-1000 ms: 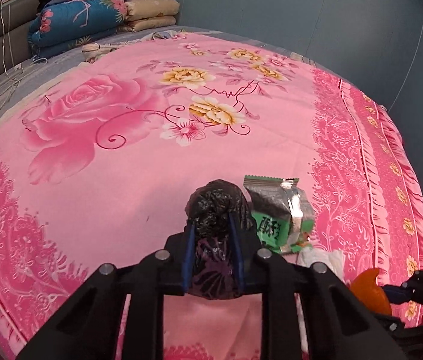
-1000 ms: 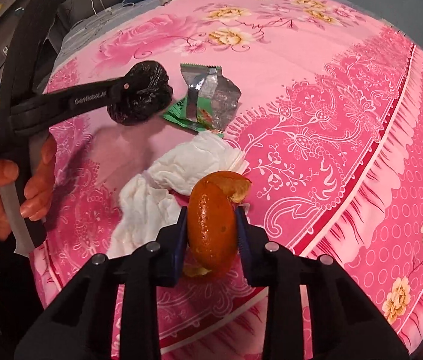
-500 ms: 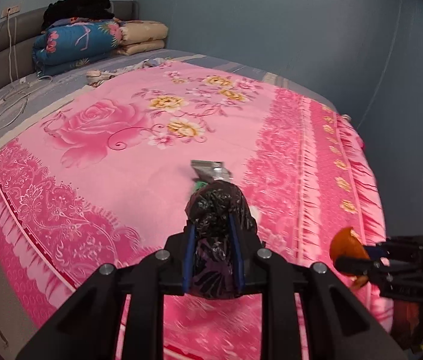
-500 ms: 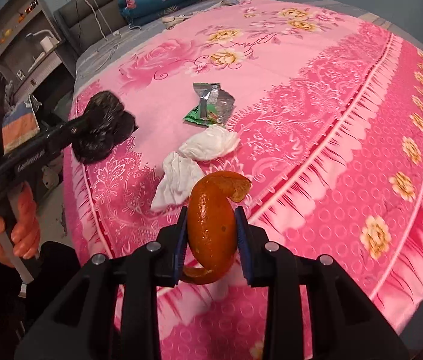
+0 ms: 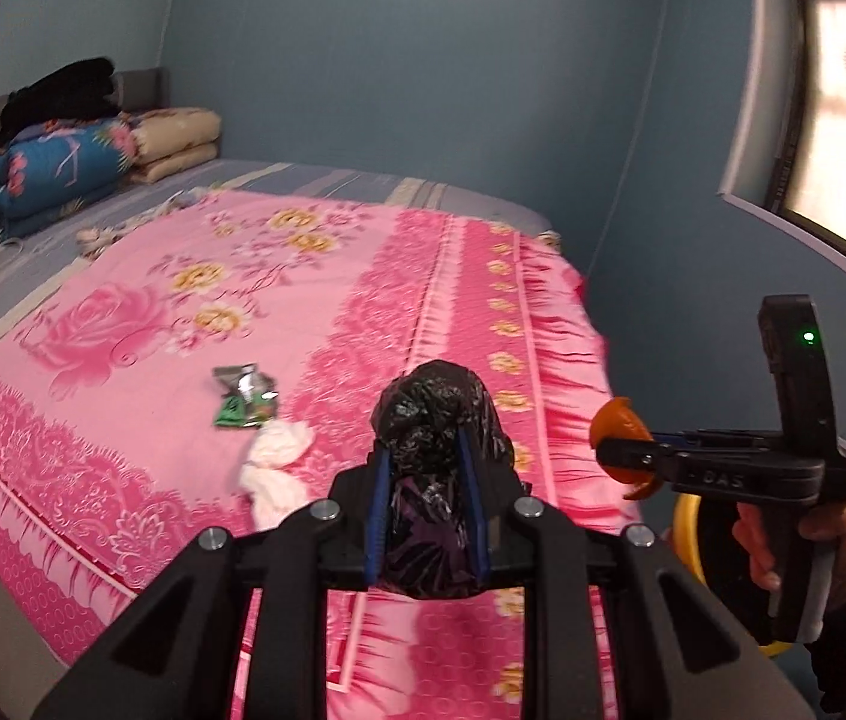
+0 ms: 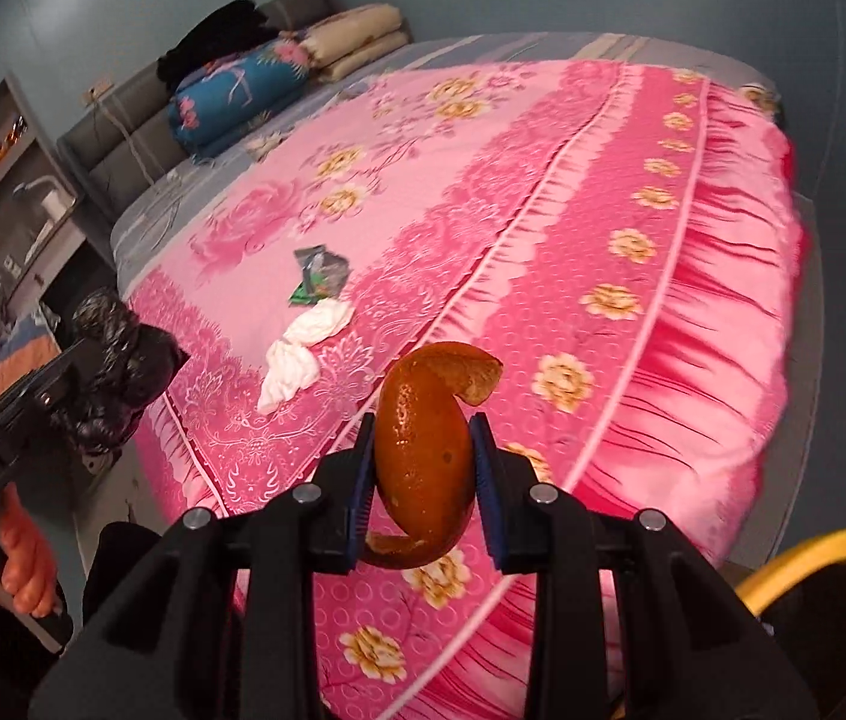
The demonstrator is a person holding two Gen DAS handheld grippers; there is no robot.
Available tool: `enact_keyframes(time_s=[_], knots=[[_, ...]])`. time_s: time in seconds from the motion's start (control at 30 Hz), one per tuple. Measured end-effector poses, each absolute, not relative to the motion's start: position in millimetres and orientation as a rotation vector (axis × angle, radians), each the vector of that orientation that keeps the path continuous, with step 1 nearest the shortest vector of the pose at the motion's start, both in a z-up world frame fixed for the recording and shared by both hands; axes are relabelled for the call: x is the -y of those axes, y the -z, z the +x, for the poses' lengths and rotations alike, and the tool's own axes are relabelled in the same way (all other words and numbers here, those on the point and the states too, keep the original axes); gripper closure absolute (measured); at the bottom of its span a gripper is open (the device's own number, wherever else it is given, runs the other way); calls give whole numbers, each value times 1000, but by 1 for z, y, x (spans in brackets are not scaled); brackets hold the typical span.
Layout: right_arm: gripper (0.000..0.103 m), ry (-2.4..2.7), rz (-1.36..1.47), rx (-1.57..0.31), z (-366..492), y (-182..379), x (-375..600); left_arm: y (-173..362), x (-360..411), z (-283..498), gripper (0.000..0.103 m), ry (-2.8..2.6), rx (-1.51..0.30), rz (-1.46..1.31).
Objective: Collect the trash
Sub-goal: 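Lift the black bag and orange peel and carry both over the bin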
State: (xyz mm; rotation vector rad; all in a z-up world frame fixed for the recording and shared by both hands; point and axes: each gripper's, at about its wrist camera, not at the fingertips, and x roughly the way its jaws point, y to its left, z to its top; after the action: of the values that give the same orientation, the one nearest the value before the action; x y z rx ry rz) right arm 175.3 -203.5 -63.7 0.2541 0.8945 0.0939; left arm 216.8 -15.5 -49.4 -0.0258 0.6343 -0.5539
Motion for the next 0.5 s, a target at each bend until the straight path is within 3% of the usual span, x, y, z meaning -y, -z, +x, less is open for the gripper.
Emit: enact_keyframes(time_s=[0.5], knots=[[74, 48, 331, -772, 82, 28, 273, 12, 87, 137, 83, 710, -546, 5]])
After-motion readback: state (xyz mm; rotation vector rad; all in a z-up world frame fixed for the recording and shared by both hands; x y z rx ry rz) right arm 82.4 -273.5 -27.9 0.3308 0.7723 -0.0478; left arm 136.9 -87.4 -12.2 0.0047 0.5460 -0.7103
